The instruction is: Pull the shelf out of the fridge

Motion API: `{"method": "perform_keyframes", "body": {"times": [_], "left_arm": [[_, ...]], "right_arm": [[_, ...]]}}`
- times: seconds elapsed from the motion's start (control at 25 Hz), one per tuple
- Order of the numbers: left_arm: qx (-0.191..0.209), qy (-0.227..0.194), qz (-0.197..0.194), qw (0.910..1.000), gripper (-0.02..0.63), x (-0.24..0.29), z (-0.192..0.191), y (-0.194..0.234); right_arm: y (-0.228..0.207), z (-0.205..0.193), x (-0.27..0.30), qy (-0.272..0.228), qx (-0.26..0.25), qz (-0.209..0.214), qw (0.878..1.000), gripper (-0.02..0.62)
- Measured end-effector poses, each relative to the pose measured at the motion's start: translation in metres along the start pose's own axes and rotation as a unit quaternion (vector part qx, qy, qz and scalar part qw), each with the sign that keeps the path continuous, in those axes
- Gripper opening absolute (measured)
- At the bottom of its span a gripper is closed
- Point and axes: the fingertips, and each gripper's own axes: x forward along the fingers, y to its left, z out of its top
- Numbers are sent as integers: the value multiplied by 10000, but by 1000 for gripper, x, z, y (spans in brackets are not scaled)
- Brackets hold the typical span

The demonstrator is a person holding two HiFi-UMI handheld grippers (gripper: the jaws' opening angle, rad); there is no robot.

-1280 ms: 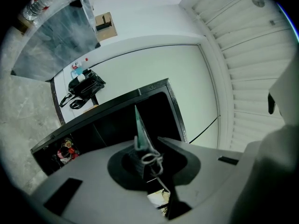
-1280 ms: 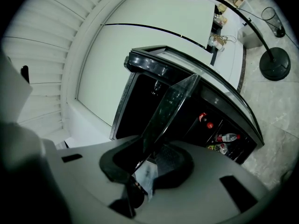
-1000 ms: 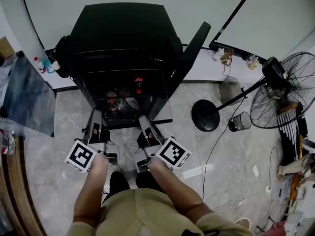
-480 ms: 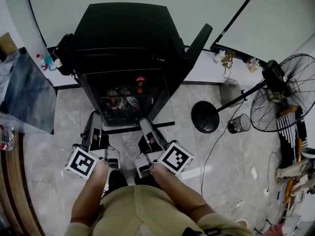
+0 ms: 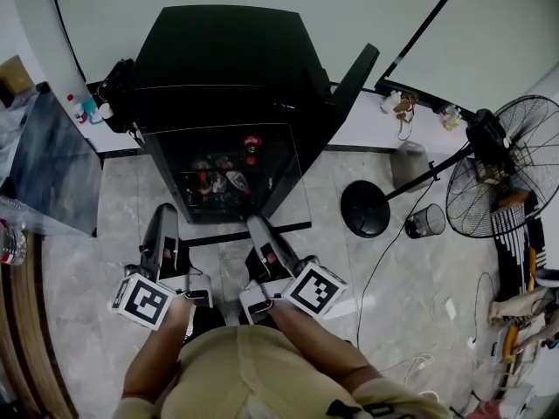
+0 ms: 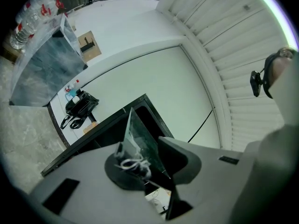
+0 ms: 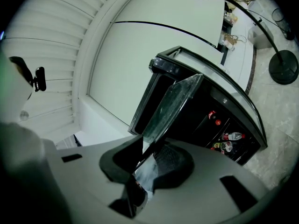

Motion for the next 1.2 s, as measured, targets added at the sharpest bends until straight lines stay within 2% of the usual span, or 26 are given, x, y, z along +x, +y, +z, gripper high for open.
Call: {"method": "perform_keyframes", "body": {"times": [0.32,1.2], "left_arm": [[211,-1,45,9998,78,-7,4,-1],[293,-67,164,9994,84,-13,6,0]], "right_arm": [[3,-6,-1,52,-7,23,10000,82],[3,-10,-1,171,-100,-22,9998,84]]}}
